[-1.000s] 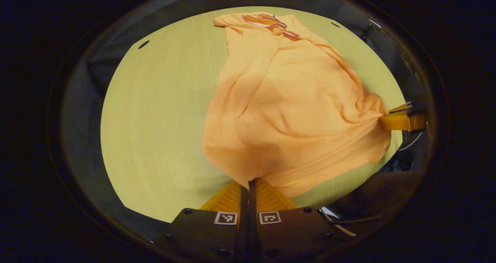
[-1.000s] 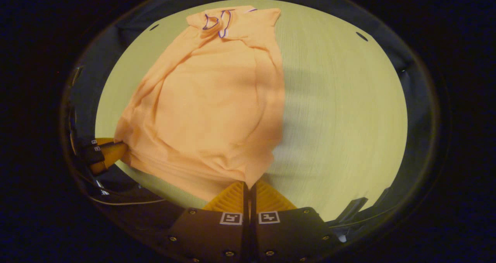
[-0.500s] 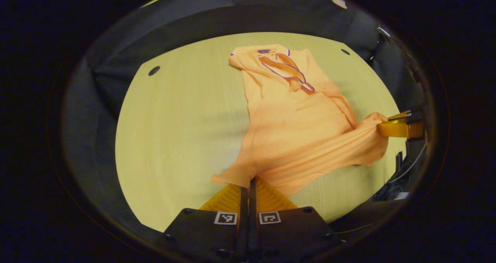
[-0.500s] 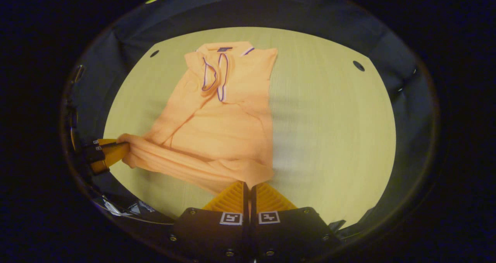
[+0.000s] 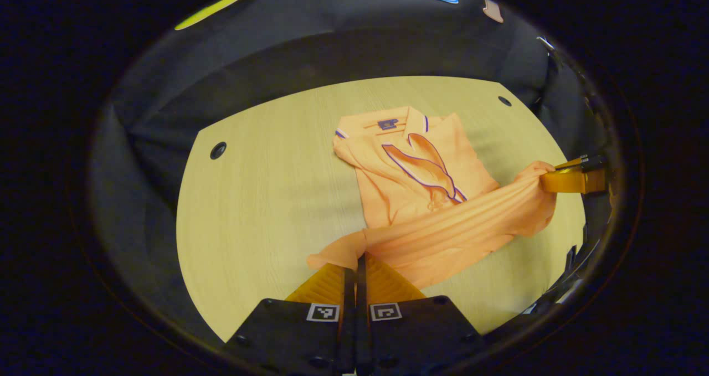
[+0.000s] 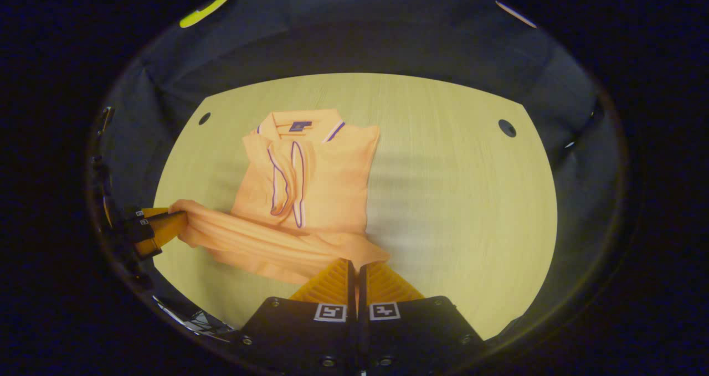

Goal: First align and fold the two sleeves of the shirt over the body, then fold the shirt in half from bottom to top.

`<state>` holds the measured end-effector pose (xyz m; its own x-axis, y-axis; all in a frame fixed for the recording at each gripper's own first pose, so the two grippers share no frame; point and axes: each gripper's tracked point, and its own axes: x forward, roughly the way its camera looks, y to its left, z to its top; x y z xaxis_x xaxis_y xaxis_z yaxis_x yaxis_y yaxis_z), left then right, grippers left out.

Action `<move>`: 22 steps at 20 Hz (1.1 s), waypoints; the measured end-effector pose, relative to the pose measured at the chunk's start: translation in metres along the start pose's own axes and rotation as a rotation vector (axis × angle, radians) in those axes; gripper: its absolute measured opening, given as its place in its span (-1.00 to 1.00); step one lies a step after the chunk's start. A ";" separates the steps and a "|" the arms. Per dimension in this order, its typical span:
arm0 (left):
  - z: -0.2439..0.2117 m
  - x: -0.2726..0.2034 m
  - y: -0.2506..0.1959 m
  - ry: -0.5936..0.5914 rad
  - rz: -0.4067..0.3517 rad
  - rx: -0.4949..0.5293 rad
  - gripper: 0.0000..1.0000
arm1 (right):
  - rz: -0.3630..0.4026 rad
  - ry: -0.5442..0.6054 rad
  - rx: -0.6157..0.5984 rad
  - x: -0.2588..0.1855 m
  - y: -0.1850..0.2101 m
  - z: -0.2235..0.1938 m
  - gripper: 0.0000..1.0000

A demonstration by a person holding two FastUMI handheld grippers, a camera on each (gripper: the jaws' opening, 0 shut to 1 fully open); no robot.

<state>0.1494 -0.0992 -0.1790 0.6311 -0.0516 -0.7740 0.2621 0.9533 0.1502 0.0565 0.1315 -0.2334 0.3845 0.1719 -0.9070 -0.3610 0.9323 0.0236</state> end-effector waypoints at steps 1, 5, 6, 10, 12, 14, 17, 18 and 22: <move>0.011 0.004 0.002 -0.010 0.002 -0.005 -0.87 | -0.001 -0.011 0.014 0.001 -0.002 0.010 -0.98; 0.057 0.024 0.009 -0.057 0.014 -0.020 -0.88 | 0.003 -0.071 0.069 0.011 -0.010 0.057 -0.99; 0.071 0.030 0.013 -0.073 0.018 -0.024 -0.88 | 0.005 -0.085 0.082 0.014 -0.010 0.069 -0.99; 0.116 0.048 0.027 -0.128 0.040 -0.045 -0.88 | 0.002 -0.136 0.110 0.030 -0.013 0.109 -0.99; 0.138 0.057 0.034 -0.159 0.058 -0.042 -0.88 | -0.005 -0.173 0.113 0.036 -0.014 0.131 -0.99; 0.156 0.069 0.037 -0.194 0.076 -0.037 -0.88 | -0.015 -0.229 0.121 0.042 -0.015 0.156 -0.99; 0.185 0.081 0.043 -0.269 0.105 -0.031 -0.89 | -0.026 -0.297 0.162 0.061 -0.021 0.177 -0.99; 0.190 0.085 0.043 -0.290 0.116 -0.025 -0.88 | -0.026 -0.312 0.172 0.065 -0.021 0.182 -0.99; 0.194 0.081 0.038 -0.349 0.122 -0.044 -0.89 | -0.023 -0.356 0.174 0.082 -0.024 0.192 -0.99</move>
<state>0.3516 -0.1242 -0.1165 0.8689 -0.0284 -0.4942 0.1432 0.9701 0.1961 0.2596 0.1846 -0.2276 0.6723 0.2211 -0.7065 -0.2111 0.9720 0.1033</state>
